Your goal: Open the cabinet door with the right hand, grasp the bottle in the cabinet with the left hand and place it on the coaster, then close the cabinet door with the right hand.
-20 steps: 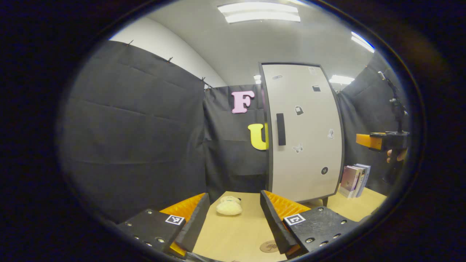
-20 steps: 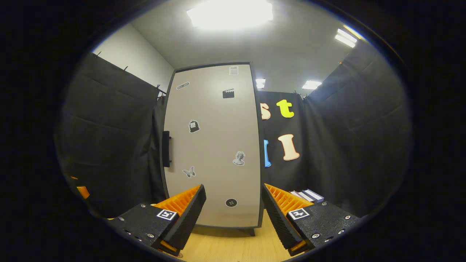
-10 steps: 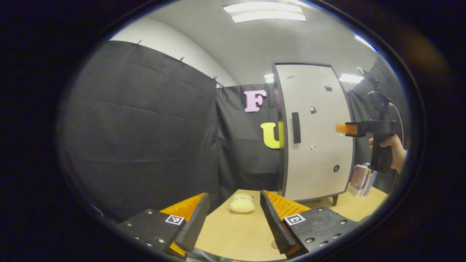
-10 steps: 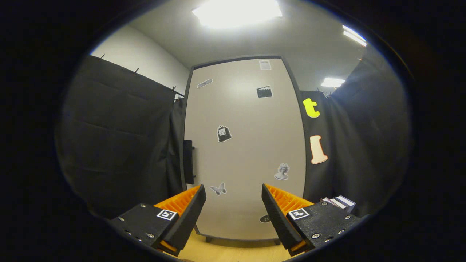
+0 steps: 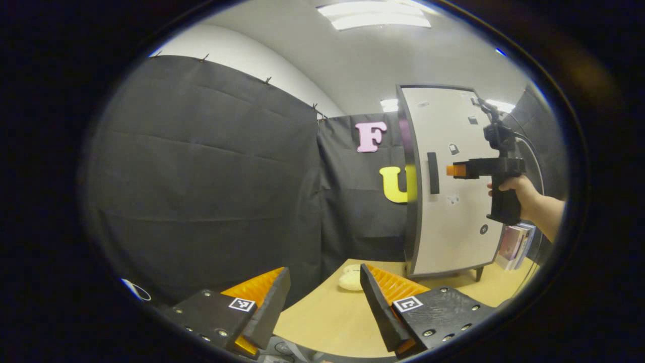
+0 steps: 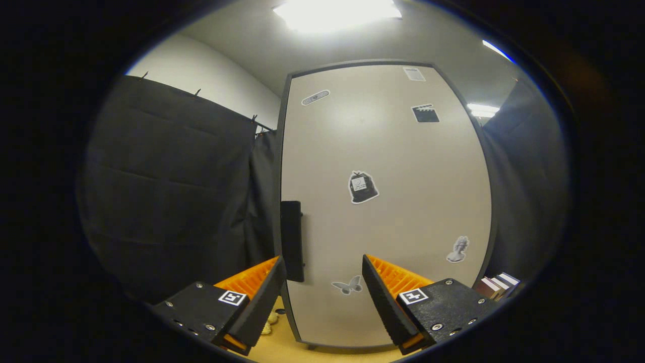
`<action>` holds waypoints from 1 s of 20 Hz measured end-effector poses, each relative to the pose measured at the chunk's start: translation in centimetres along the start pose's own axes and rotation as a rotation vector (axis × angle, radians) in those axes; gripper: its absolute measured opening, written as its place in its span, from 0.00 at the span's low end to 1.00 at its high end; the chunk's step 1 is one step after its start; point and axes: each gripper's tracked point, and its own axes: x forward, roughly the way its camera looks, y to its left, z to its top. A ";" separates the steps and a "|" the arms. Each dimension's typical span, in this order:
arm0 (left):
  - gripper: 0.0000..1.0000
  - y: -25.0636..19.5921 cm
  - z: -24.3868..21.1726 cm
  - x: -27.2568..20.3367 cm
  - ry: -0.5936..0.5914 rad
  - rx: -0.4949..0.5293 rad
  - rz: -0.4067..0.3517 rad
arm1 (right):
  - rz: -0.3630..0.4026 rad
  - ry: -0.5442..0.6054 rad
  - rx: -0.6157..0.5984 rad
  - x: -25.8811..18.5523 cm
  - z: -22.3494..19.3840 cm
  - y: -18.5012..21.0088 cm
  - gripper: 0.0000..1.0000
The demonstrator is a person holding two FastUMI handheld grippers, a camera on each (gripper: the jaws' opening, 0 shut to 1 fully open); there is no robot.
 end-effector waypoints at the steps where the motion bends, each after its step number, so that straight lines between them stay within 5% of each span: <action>1: 0.83 0.5 -0.4 0.1 0.005 -0.001 0.009 | 0.007 0.001 -0.002 0.9 0.1 0.8 0.94; 8: 0.83 3.7 -1.5 -0.2 0.030 -0.010 0.060 | -0.027 0.084 -0.042 6.3 -1.3 2.9 0.83; 10: 0.83 4.5 -1.5 -0.4 0.029 -0.004 0.069 | -0.043 0.108 -0.043 7.4 -1.6 2.9 0.75; 15: 0.83 4.9 -2.0 -0.1 0.032 -0.018 0.068 | -0.068 0.135 -0.004 7.9 -2.4 3.2 0.31; 17: 0.83 4.7 -2.0 0.0 0.030 -0.019 0.058 | -0.063 0.150 0.007 7.9 -2.4 3.2 0.21; 20: 0.83 4.3 -1.8 0.2 0.019 -0.021 0.031 | -0.024 0.161 0.002 7.4 -2.2 3.3 0.20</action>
